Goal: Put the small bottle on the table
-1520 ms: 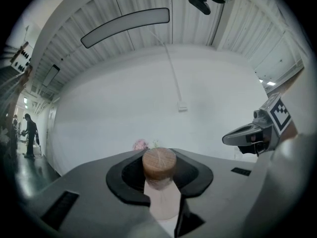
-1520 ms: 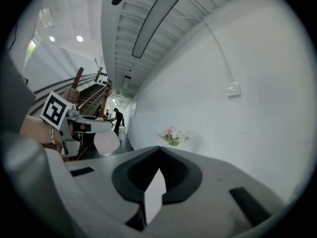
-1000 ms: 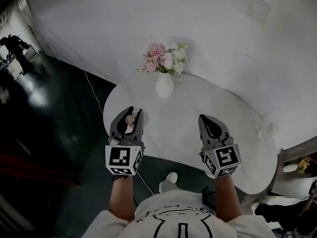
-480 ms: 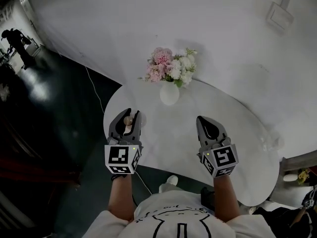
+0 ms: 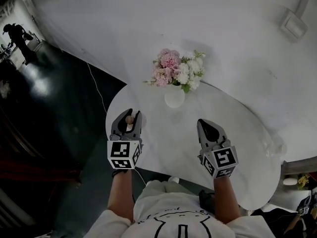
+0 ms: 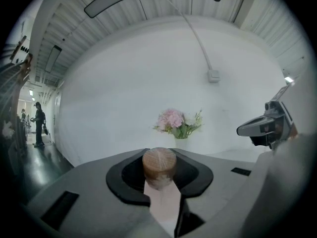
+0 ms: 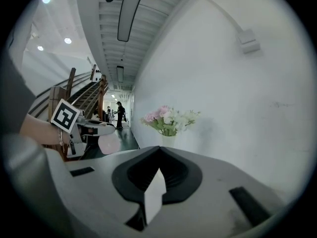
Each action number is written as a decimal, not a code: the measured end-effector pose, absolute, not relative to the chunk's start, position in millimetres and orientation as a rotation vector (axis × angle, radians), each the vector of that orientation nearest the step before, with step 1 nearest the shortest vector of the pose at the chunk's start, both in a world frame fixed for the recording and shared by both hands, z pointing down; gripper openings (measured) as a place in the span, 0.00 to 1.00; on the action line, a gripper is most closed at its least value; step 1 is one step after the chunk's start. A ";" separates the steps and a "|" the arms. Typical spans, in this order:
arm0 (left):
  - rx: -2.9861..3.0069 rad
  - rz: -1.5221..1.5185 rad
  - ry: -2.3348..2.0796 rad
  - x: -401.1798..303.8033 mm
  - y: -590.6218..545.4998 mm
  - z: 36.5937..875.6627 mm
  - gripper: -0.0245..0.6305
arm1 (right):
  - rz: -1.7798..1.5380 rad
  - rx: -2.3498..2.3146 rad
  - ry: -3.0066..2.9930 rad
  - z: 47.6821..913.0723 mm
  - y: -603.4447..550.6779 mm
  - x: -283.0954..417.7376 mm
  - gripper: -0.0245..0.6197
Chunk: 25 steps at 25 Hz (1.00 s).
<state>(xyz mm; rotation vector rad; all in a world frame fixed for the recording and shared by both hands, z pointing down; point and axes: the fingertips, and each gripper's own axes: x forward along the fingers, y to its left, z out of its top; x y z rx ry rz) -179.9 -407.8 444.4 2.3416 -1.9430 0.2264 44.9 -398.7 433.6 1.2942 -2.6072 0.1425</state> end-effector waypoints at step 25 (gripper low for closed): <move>2.454 0.427 -1.631 -172.3 -478.8 534.2 0.21 | 0.282 1.373 -2.494 500.4 -416.0 2.6 0.03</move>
